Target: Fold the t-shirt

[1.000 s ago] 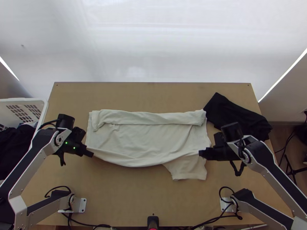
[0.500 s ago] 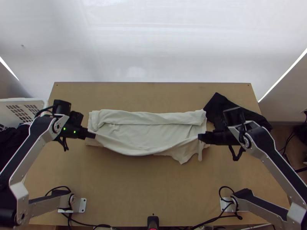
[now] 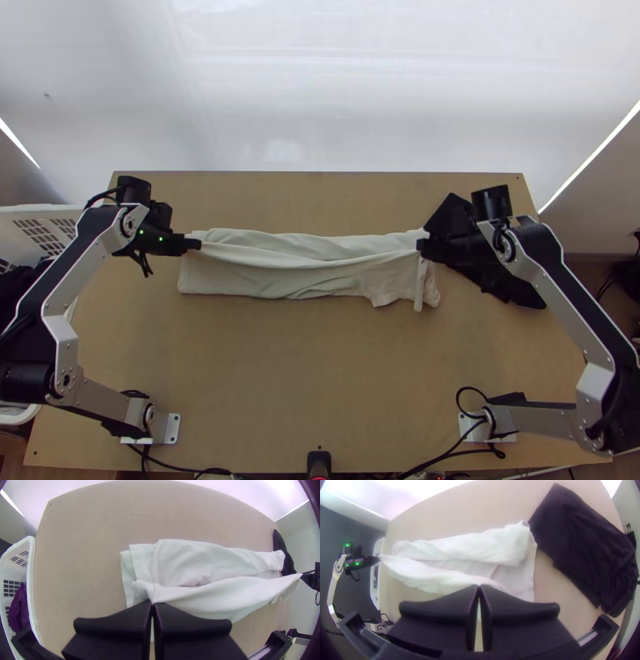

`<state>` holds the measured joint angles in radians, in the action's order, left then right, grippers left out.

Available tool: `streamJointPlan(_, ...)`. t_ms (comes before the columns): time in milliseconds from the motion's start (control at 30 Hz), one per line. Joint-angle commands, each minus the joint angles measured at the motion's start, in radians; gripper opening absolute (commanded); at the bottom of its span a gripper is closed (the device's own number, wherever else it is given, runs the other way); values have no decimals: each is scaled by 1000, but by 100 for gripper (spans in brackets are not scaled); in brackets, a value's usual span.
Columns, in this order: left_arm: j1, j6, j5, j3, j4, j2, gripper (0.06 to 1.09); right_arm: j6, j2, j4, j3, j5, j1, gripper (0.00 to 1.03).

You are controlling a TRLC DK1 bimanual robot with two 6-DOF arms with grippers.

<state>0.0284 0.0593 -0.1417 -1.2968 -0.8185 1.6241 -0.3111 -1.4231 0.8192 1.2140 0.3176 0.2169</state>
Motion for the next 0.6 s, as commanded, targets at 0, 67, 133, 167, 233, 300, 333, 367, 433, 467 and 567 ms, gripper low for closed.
streamJointPlan(0, -10, -19, 5, -82, 13, 77, 10, 15, -126, -20, 110, -2, -17, 3)
streamJointPlan(67, -19, -23, 7, -98, 13, 88, 10, 15, -172, -29, 144, -3, -16, 3)
streamJointPlan(133, -31, -35, 16, -118, 13, 106, 10, 15, -221, -38, 183, -3, -16, 3)
streamJointPlan(167, -36, -42, 17, -125, 13, 114, 10, 15, -247, -38, 205, -6, -17, 3)
streamJointPlan(233, -50, -47, 27, -141, 12, 131, 10, 26, -295, -38, 249, -20, -17, 3)
streamJointPlan(300, -64, -47, 36, -153, 7, 140, 10, 35, -339, -40, 288, -34, -19, 3)
streamJointPlan(333, -70, -49, 48, -162, 7, 146, 10, 43, -358, -40, 303, -46, -21, 3)
streamJointPlan(367, -73, -49, 56, -171, 5, 152, 10, 52, -375, -40, 314, -63, -21, 3)
streamJointPlan(433, -76, -53, 77, -194, -14, 168, 10, 69, -402, -38, 317, -80, -24, 3)
streamJointPlan(467, -76, -53, 82, -205, -28, 178, 10, 73, -415, -40, 311, -89, -25, 3)
streamJointPlan(567, -74, -53, 103, -223, -62, 200, 10, 92, -438, -48, 280, -104, -36, 3)
